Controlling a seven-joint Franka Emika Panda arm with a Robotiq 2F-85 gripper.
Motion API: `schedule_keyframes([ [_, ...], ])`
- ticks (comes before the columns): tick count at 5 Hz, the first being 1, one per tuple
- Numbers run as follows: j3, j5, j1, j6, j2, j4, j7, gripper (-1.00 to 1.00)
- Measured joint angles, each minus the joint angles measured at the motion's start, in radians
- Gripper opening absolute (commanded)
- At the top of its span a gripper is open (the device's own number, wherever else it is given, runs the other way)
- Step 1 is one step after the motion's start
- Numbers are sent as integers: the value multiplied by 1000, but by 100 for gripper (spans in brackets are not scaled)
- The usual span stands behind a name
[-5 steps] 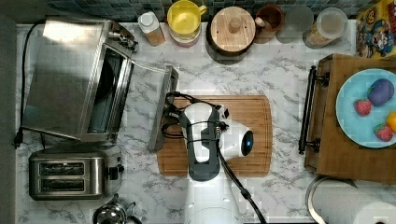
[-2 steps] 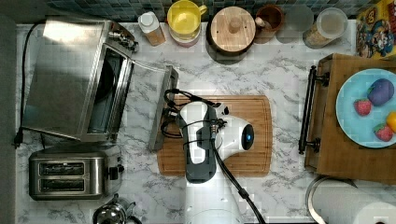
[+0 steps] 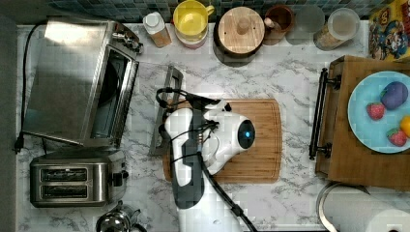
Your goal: Close the oven.
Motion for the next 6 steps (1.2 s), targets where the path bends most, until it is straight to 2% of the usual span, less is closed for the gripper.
schedule_keyframes([
  [2, 40, -289, 2, -8, -15, 70, 277, -100],
  [3, 94, -355, -16, -9, -33, 96, 381, -100],
  [4, 143, -474, -3, -35, -35, 170, 462, -100],
  [5, 184, -826, 43, -178, 8, 339, 739, -100],
  [6, 216, -1207, 130, -312, 93, 559, 1065, -100],
])
